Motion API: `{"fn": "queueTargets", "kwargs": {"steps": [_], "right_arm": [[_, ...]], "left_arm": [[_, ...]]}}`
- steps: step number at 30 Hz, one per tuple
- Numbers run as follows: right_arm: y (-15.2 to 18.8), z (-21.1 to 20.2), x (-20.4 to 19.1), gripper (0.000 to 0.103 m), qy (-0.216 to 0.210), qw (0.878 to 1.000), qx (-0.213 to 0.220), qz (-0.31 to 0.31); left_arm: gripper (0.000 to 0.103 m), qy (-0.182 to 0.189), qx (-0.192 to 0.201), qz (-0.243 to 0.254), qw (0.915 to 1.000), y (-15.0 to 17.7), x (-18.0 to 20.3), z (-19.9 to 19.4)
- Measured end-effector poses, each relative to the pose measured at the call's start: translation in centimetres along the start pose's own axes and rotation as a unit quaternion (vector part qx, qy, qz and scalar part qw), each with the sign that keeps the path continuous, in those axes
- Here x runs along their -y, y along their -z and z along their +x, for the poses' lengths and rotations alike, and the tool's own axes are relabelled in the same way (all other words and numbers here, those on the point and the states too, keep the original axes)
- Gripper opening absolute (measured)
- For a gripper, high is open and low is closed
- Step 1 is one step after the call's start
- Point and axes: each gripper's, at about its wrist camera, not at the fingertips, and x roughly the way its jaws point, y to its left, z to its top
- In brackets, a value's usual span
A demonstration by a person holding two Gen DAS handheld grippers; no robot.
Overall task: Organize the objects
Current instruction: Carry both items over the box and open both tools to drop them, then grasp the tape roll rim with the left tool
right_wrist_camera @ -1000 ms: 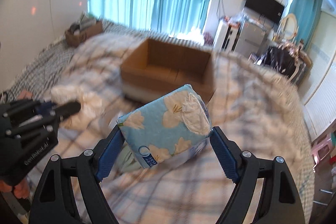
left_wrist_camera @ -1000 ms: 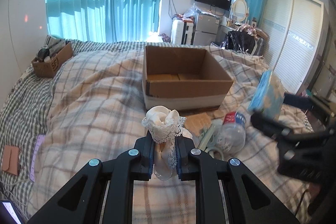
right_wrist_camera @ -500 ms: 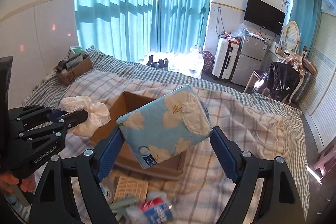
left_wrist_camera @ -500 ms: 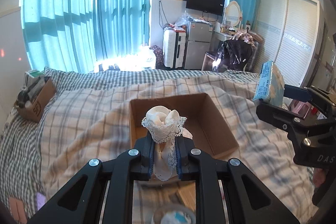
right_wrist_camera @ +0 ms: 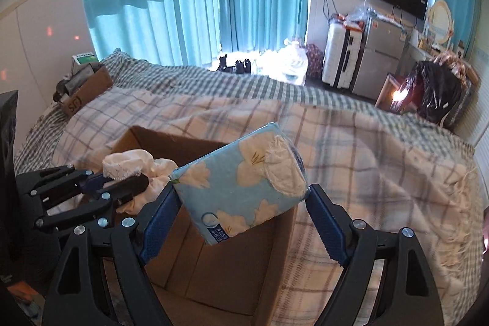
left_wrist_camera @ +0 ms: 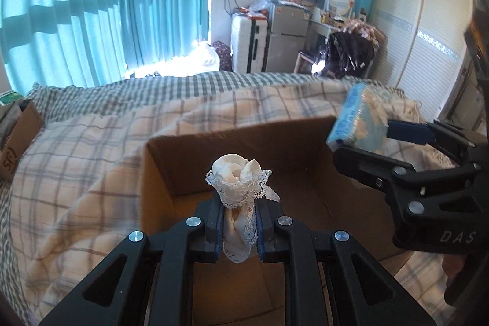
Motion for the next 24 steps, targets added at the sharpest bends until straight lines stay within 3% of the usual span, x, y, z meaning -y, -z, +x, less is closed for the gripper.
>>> {"fn": "queueTargets", "kwargs": {"steps": [2,3,6,7,11,13,16,19,24], "right_arm": [[0.2,0.4,0.5,0.086,-0.011,1.000,-0.004,0.009],[0.2,0.1,0.7,0.091,-0.015,1.000,0.000,0.014],[0.0,-2.6,1.2,0.101,-0.001,0.999,0.038,0.020],[-0.2,-3.6,1.3,0.103,0.004,0.999,0.049,0.020],[-0.3,-8.4,1.5,0.103,0.012,0.997,0.076,0.026],[-0.1,-10.8,1.3,0.103,0.018,0.996,0.078,0.029],[0.3,-14.7,0.4,0.103,0.038,0.995,0.095,0.019],[0.7,-18.5,-0.5,0.103,0.047,0.992,0.115,0.002],[2.5,-22.8,-1.9,0.103,0.059,0.991,0.120,-0.016]], "left_arm": [[0.020,-0.002,-0.004,0.011,0.9999,0.4,0.4,0.2],[0.027,-0.003,-0.004,0.016,0.9999,0.5,0.5,0.1],[0.068,-0.009,0.001,0.020,0.9998,0.6,1.0,-0.9],[0.075,-0.011,0.007,0.016,0.9998,0.5,1.1,-1.6],[0.078,-0.006,0.022,-0.007,0.9997,0.3,0.9,-4.9],[0.087,-0.013,0.031,-0.012,0.9994,0.2,0.8,-6.7],[0.088,-0.022,0.054,-0.011,0.9982,0.3,1.1,-10.2],[0.097,-0.028,0.072,-0.003,0.9970,0.9,1.5,-13.4],[0.102,-0.036,0.081,-0.009,0.9960,3.6,1.4,-16.9]]}}
